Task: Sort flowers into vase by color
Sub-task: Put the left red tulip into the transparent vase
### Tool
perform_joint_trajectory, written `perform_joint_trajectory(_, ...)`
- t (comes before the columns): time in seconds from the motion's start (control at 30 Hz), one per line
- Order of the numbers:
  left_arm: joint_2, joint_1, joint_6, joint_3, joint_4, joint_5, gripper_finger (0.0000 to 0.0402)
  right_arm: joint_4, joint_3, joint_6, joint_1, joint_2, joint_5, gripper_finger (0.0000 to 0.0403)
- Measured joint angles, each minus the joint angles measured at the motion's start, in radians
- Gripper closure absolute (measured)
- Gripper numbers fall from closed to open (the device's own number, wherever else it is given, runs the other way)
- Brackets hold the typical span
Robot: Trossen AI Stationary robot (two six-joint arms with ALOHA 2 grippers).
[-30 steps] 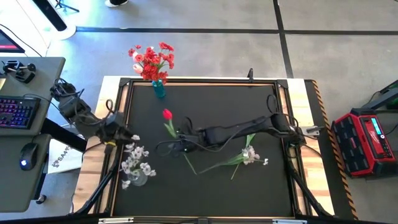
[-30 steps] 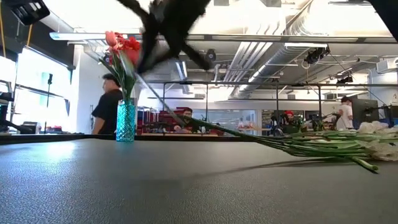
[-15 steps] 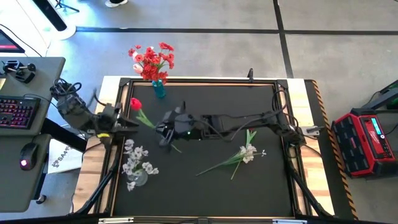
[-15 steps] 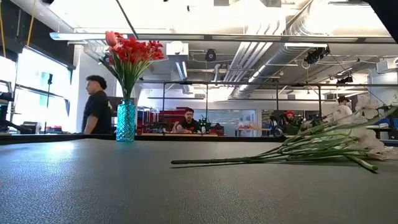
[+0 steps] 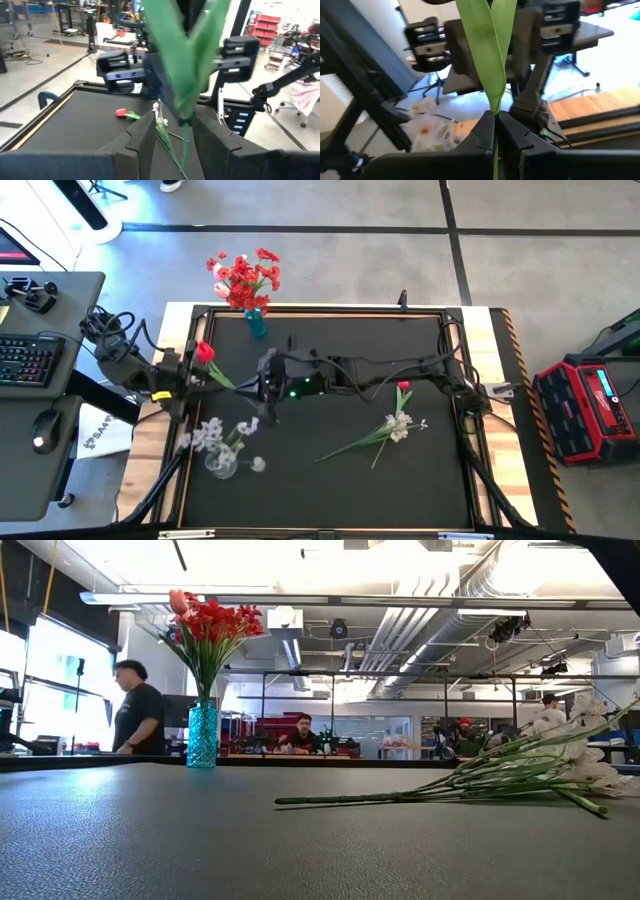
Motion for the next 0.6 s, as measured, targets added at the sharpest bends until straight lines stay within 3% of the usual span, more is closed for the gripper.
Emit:
perform_joint_trajectory(0.2, 0.000, 0.000, 0.003, 0.000, 0.034, 0.017, 0.0284, 0.006, 0.000, -0.014, 0.000, 0.000, -0.051, 0.0403)
perform_joint_trajectory(0.4, 0.039, 0.000, 0.134, 0.000, 0.106, 0.087, 0.0284, 0.006, 0.000, -0.016, -0.004, 0.000, -0.067, 0.0403)
perform_joint_trajectory(0.6, 0.087, 0.001, 0.152, 0.000, 0.135, 0.076, 0.0285, 0.008, 0.000, -0.005, -0.013, 0.000, -0.108, 0.0403)
